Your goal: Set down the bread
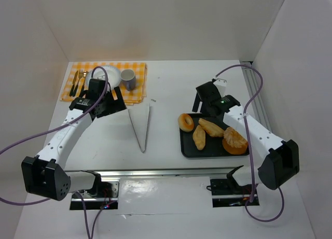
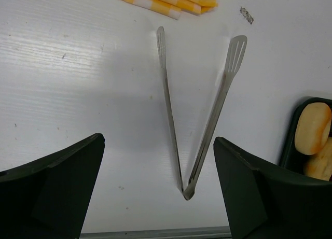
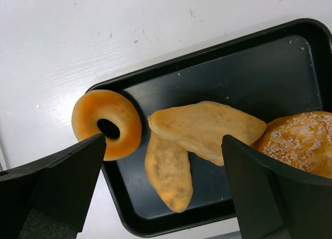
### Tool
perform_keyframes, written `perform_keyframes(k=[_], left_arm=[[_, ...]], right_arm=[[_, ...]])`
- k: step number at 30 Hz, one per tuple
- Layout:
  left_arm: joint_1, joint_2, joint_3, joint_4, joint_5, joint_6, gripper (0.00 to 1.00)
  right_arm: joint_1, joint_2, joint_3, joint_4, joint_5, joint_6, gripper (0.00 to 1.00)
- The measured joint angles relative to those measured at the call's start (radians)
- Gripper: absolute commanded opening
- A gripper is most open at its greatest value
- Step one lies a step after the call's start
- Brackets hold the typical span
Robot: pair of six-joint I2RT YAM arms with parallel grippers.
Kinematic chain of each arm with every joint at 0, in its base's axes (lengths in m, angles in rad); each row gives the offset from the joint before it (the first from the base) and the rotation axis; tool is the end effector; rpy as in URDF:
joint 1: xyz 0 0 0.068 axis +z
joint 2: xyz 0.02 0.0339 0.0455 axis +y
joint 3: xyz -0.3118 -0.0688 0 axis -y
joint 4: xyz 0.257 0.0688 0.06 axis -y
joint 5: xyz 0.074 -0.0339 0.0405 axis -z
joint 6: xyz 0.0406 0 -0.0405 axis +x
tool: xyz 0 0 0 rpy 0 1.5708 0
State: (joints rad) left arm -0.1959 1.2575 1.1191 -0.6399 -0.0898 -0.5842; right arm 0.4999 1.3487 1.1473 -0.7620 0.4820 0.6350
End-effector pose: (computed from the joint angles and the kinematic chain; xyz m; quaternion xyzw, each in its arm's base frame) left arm 0.2638 -0.0486 0.3538 -0.1948 0.9009 -0.1083 0.3724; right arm 0.2529 0.1167 0.3347 0.1338 0.9197 -0.0360 0.3673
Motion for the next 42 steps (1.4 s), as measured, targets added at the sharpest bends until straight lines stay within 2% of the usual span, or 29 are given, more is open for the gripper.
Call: perform_keyframes(k=[6,11,17,20,29,38,41,42], left_arm=[[-0.069,0.000,-0.021,0.009,-0.017,-0.028,1.00],[-0.230,0.021,-0.057,0.011,-0.076,-0.098,1.00],[-0.468,0.100,-0.131,0.003,-0.128,-0.272,1.00],[-0.541,0.138,-0.161,0.001,-0.148,-0.346,1.00],[-0.518,0.264,-0.186,0.047,-0.179,-0.433,1.00],[-0.406,0.391,-0.161,0.147,-0.191,-0.399,1.00],[-0.391,0.444,-0.106,0.156,-0.203,-0.371,0.92],[-0.389,0.461,-0.089,0.164,-0.206,-0.360,0.86]], right_arm=[[-0.010,-0.031,-0.006,0.006,-0.001,0.000,1.00],[-0.016,-0.059,-0.018,0.010,0.000,0.000,1.00],[-0.035,-0.129,-0.064,0.021,-0.007,0.000,1.00],[-0.048,-0.137,-0.065,0.025,-0.010,0.000,1.00],[-0.060,-0.137,-0.065,0.027,-0.026,0.000,1.00],[-0.060,-0.143,-0.066,0.028,-0.028,0.000,1.00],[-0.060,-0.151,-0.067,0.028,-0.030,0.000,1.00],[-0.060,-0.153,-0.068,0.029,-0.031,0.000,1.00]])
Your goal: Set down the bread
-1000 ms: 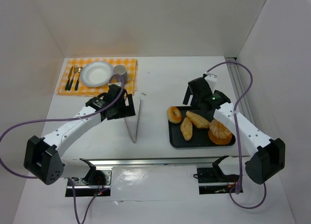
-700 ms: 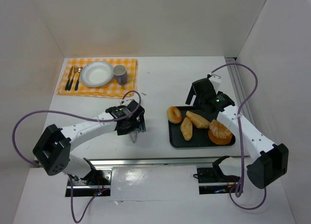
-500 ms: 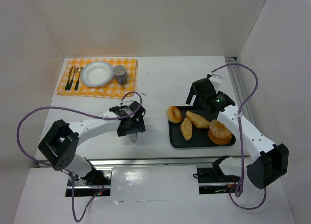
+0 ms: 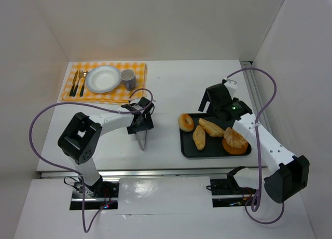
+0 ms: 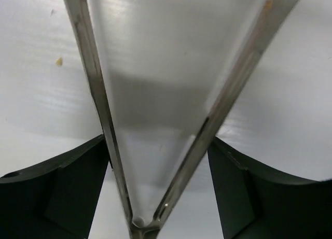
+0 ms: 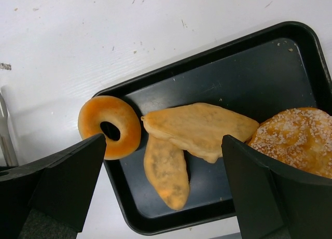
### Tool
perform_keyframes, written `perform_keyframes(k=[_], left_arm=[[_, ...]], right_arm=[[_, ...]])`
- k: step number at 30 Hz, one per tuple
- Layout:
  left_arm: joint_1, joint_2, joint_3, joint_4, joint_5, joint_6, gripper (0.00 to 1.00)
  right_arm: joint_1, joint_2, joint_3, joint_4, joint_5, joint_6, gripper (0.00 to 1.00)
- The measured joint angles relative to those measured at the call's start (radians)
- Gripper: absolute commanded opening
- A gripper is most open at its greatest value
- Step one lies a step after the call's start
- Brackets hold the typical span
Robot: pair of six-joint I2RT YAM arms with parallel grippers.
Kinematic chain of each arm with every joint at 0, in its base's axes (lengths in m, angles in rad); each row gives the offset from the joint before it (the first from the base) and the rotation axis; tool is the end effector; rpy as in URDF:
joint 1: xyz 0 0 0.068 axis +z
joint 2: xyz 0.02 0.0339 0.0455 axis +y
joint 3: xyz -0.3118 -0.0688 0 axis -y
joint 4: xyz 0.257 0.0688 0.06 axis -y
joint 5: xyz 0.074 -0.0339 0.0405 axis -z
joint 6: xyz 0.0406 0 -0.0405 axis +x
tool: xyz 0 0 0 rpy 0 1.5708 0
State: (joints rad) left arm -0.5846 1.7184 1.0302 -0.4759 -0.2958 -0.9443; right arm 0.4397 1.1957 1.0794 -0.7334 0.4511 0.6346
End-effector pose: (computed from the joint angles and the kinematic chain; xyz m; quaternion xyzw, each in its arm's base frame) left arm 0.2960 -0.1817 0.2014 -0.2026 0.9478 -0.0341 0.2441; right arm 0.2256 0.0866 0.3504 0.1673 0.9000 -0.0038 0.4025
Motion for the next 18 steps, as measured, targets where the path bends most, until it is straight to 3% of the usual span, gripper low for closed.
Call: perform_keyframes(k=[1,11,18], left_arm=[[0.001,0.014,0.015,0.007,-0.003,0.004,0.75],[-0.012,0.026,0.018,0.070,-0.016,0.059,0.16],[-0.157,-0.084,-0.019,-0.016,-0.024,0.172,0.15]], right_arm=[[0.000,-0.001,-0.001,0.000,-0.002,0.000,1.00],[0.000,-0.003,-0.007,0.001,-0.011,0.000,1.00],[-0.006,-0.003,-0.007,0.002,-0.011,-0.001,1.00]])
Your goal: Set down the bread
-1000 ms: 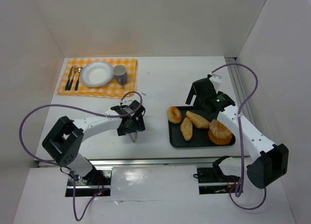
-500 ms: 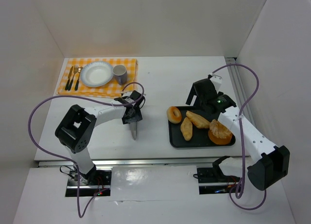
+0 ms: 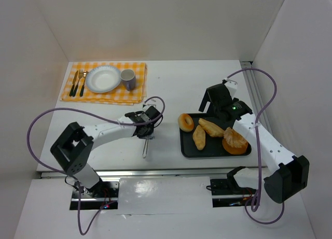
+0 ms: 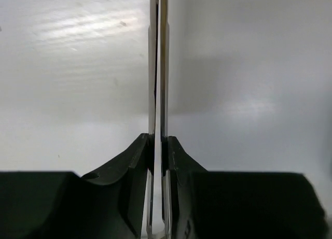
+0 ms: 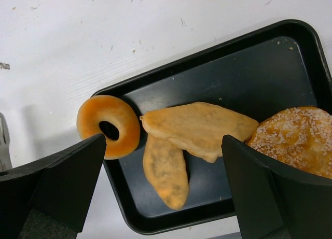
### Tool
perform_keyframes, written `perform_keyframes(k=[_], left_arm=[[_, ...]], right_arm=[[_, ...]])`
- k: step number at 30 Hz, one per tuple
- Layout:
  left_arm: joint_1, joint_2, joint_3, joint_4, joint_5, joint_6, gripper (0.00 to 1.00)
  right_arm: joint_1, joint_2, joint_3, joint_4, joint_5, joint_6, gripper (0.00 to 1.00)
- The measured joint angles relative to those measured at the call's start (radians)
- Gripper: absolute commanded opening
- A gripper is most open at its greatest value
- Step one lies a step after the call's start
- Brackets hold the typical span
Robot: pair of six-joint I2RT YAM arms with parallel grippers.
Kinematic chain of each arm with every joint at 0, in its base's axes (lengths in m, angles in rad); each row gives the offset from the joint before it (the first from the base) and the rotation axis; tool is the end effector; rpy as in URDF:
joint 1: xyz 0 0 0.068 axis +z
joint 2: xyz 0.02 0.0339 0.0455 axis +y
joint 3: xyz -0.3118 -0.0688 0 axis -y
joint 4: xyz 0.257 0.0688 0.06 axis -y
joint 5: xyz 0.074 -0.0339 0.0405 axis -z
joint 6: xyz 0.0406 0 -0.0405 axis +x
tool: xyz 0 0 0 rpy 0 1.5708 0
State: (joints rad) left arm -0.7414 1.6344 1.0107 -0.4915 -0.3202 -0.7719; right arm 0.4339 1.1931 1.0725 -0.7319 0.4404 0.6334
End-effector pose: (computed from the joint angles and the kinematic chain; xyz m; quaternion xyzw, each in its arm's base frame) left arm 0.2542 -0.2154 0.2222 -0.0507 0.9610 -0.0401 0.2687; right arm 0.2252 0.0853 0.3486 0.1674 0.9014 -0.0016 0.3993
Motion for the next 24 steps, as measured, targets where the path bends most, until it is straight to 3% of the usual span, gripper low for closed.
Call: perform_keyframes(k=[3,10,17,20,24], left_arm=[[-0.064,-0.088,0.016,-0.051,0.039,0.081,0.29],[-0.093,-0.224,0.138,-0.159,0.154,0.202,0.43],[-0.093,-0.211,0.236,-0.185,0.264,0.241,0.57],[-0.093,-0.183,0.263,-0.190,0.289,0.247,0.68],[-0.091,-0.152,0.282,-0.189,0.316,0.240,0.68]], right_arm=[[-0.003,0.000,0.000,0.000,0.004,-0.003,1.00],[-0.013,-0.014,0.009,-0.003,0.025,-0.015,1.00],[-0.029,-0.040,0.024,-0.006,0.038,-0.026,1.00],[-0.029,-0.046,0.026,-0.009,0.039,-0.026,1.00],[-0.034,-0.053,0.029,-0.013,0.043,-0.026,1.00]])
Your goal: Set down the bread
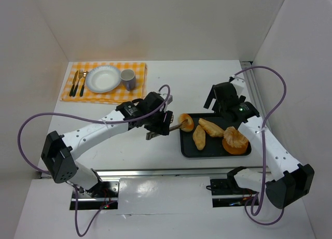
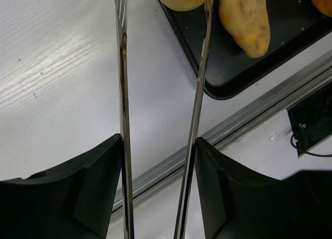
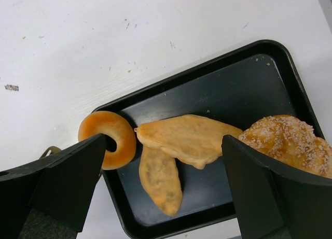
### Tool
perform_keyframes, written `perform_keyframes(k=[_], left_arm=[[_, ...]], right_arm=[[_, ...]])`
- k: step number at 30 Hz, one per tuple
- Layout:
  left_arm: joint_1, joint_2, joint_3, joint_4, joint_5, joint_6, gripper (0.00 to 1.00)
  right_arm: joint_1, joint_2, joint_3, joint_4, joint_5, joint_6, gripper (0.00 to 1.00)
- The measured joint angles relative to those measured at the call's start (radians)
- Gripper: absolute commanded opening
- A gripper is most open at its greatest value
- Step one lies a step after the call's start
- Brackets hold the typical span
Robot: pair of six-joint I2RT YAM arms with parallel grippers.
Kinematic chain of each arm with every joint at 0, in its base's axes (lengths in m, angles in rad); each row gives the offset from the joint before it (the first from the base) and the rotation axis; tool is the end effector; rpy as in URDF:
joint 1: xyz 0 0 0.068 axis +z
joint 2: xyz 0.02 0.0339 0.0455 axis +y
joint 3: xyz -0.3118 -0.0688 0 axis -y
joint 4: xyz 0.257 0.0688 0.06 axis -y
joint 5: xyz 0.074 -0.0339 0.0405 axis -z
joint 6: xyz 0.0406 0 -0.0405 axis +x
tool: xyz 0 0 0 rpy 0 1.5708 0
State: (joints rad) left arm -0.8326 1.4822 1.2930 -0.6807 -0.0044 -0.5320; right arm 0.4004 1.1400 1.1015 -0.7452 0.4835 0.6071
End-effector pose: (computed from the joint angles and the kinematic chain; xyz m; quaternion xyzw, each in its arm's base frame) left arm 0.2222 -0.2440 0.3471 0.1399 0.9287 -0.2149 0.2678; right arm 0.2162 0.0710 0.3693 0.1838 0.8824 -0.0139 0.4328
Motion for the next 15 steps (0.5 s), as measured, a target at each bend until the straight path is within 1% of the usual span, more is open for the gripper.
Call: perform_keyframes(k=[9,15], left_arm=[[0.038,0.019,0.005,0.045,0.049,-0.051,0.68],[0.056,0.102,0.018,0.069,0.062,-0.055,0.68]], right_arm=[[-0.016,-0.010,0.004,-0.003,0.002,-0.005,1.00],[-0.024,-0.010,0.005,-0.003,0.002,-0.015,1.00]])
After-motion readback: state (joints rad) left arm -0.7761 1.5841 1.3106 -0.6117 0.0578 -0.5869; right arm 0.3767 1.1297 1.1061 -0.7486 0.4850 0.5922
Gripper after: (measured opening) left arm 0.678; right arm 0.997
